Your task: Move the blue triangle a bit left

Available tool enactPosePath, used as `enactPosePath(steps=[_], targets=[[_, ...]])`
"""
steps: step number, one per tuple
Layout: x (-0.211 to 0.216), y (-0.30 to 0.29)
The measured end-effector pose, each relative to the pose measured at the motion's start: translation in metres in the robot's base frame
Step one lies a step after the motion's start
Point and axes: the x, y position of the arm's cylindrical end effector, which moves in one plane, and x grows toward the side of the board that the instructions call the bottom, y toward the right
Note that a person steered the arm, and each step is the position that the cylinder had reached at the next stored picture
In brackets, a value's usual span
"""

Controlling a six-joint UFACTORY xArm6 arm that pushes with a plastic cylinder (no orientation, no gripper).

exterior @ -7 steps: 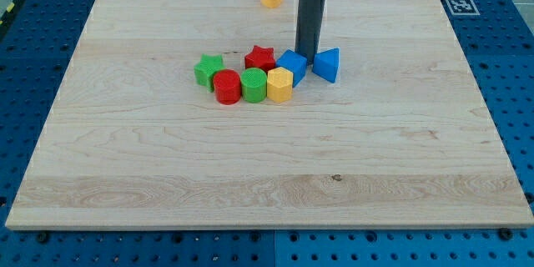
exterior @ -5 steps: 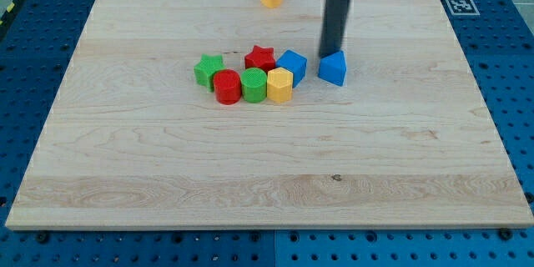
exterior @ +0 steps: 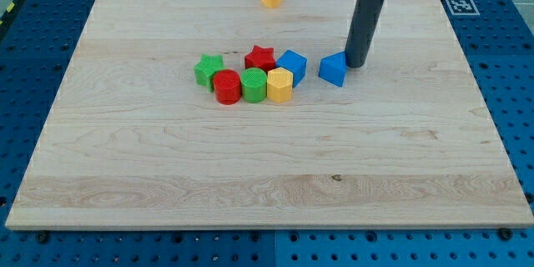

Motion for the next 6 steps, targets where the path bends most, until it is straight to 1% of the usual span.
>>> enactPosePath(steps=[5, 6], targets=[[-0.002, -0.047], [-0.002, -0.044]])
